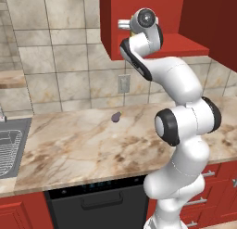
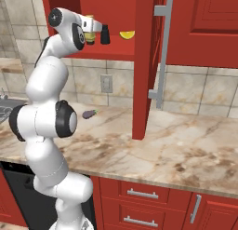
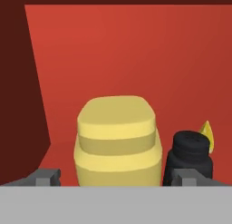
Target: Pick the mustard and shaker from the counter and place them in the cabinet.
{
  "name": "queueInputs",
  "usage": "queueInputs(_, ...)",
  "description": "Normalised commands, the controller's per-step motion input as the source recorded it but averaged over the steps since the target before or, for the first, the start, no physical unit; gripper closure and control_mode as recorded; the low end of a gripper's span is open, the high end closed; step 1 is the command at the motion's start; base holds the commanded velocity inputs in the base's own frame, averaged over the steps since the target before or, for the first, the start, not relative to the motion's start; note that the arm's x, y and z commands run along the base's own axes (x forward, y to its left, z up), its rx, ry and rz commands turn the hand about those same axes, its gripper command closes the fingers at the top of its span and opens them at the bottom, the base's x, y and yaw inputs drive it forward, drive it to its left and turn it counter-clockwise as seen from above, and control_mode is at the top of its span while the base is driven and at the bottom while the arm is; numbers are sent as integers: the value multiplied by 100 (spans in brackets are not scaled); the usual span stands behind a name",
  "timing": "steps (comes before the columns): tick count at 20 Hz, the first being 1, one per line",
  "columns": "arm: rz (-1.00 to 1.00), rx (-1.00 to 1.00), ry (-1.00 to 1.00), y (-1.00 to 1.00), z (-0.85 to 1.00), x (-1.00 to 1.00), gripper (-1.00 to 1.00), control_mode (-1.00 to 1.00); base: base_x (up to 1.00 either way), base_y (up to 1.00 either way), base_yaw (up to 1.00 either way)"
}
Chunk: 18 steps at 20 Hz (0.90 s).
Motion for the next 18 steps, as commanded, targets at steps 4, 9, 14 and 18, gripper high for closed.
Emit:
queueInputs(4, 0, 0, 0, 0, 1, -17, -100, -100, 0, 0, 0)
queueInputs(9, 0, -1, 0, -13, -13, -63, -100, -100, 0, 0, 0)
queueInputs(14, 0, -2, -3, -33, -45, -96, -100, -100, 0, 0, 0)
queueInputs(18, 2, -3, -7, -48, -74, -100, -100, -100, 0, 0, 0)
